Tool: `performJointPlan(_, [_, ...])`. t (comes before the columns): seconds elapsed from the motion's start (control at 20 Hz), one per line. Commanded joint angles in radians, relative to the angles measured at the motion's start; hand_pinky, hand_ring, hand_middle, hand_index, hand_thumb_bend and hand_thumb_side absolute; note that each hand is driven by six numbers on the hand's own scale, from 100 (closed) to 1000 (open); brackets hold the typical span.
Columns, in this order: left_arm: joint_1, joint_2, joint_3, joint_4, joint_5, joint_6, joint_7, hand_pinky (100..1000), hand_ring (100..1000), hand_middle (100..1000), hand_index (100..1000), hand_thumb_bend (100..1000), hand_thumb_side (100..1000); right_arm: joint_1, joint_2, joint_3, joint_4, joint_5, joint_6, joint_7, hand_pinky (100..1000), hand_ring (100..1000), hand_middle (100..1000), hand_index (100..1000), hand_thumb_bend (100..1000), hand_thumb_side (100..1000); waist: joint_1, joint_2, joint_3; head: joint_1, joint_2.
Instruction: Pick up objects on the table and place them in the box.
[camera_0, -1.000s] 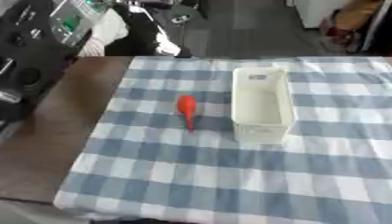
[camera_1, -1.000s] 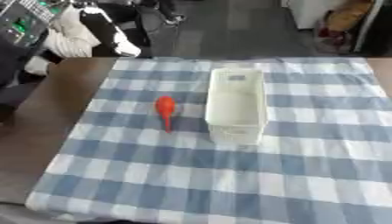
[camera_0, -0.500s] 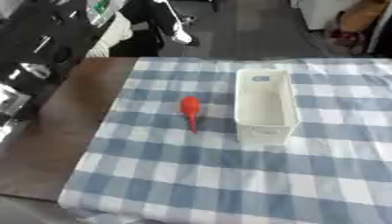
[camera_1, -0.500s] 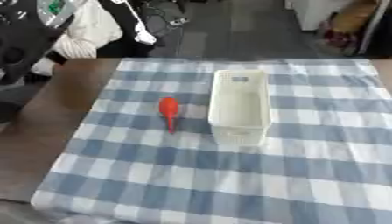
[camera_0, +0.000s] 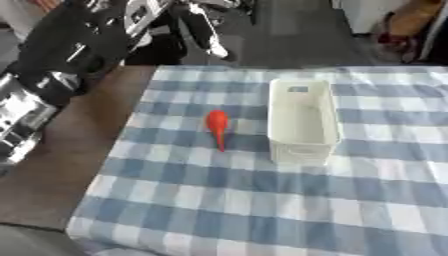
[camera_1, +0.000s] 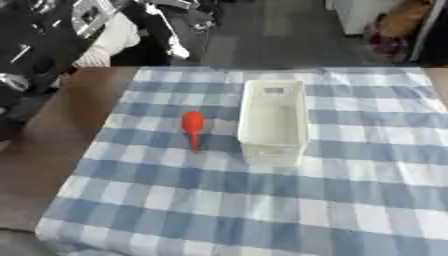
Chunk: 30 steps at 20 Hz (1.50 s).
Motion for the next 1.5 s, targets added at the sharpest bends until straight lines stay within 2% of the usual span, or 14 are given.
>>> performJointPlan(0.05, [-0.021,0.008,0.007,0.022,-0.043,-0.305,-0.258,829,812,850,869,943,693,-0.019,-0.004,-0.001,-0.016,-0.008,-0.008,0.001,480,481,597,714,100,861,-0.005,-0.009,-0.002,0.013,0.001])
performJointPlan(0.3, [-0.010,-0.004,-0.006,0.049,-0.106,-0.312,-0.237,832,817,855,869,908,623,-0.019,-0.002,0.000,-0.016,-0.011,-0.010,0.005,481,481,598,713,100,862,-0.007,-0.006,-0.005,0.021,0.001])
performJointPlan(0.4, [-0.005,-0.006,-0.014,0.058,-0.130,-0.312,-0.234,833,820,857,873,918,629,-0.019,-0.001,0.001,-0.016,-0.012,-0.010,0.007,481,481,598,713,100,863,-0.007,-0.005,-0.007,0.025,0.001])
performJointPlan(0.5, [0.000,-0.007,-0.022,0.066,-0.148,-0.312,-0.233,834,821,859,876,934,652,-0.019,0.000,0.002,-0.016,-0.013,-0.011,0.009,481,481,598,713,100,863,-0.007,-0.005,-0.009,0.030,0.001])
performJointPlan(0.55, [0.004,-0.008,-0.026,0.072,-0.155,-0.312,-0.234,836,826,866,883,977,700,-0.020,0.001,0.002,-0.016,-0.013,-0.011,0.009,481,481,598,713,100,863,-0.006,-0.005,-0.010,0.032,-0.003])
performJointPlan(0.65, [0.014,-0.011,-0.037,0.088,-0.165,-0.312,-0.239,834,825,867,888,1000,734,-0.022,0.003,0.003,-0.016,-0.014,-0.012,0.010,482,481,598,713,100,862,-0.005,-0.005,-0.012,0.037,-0.010])
performJointPlan(0.9, [0.045,-0.025,-0.071,0.115,-0.187,-0.312,-0.257,835,829,877,909,1000,769,-0.024,0.005,0.003,-0.016,-0.016,-0.012,0.011,482,482,598,713,100,862,-0.004,-0.004,-0.014,0.040,-0.009])
performJointPlan(0.95, [0.050,-0.028,-0.078,0.115,-0.194,-0.312,-0.261,837,834,885,910,989,720,-0.025,0.005,0.003,-0.016,-0.016,-0.013,0.012,482,482,598,713,100,862,-0.004,-0.004,-0.014,0.042,-0.006])
performJointPlan(1.0, [0.055,-0.030,-0.084,0.115,-0.203,-0.312,-0.264,836,832,882,910,1000,735,-0.025,0.005,0.003,-0.016,-0.016,-0.013,0.012,482,482,598,713,100,862,-0.004,-0.004,-0.014,0.044,-0.004])
performJointPlan(1.05, [0.060,-0.032,-0.088,0.116,-0.209,-0.312,-0.265,836,835,888,909,949,684,-0.026,0.005,0.003,-0.016,-0.016,-0.013,0.012,483,482,598,713,100,860,-0.004,-0.004,-0.015,0.046,-0.002])
performJointPlan(1.1, [0.067,-0.033,-0.089,0.119,-0.214,-0.312,-0.264,832,831,885,908,931,669,-0.026,0.005,0.002,-0.016,-0.017,-0.013,0.011,483,482,598,713,100,861,-0.005,-0.004,-0.014,0.047,0.000])
performJointPlan(1.5, [0.112,-0.036,-0.081,0.152,-0.238,-0.312,-0.236,808,808,858,857,879,610,-0.032,0.010,0.001,-0.016,-0.019,-0.014,0.011,483,482,598,713,100,860,-0.006,0.001,-0.007,0.067,0.001])
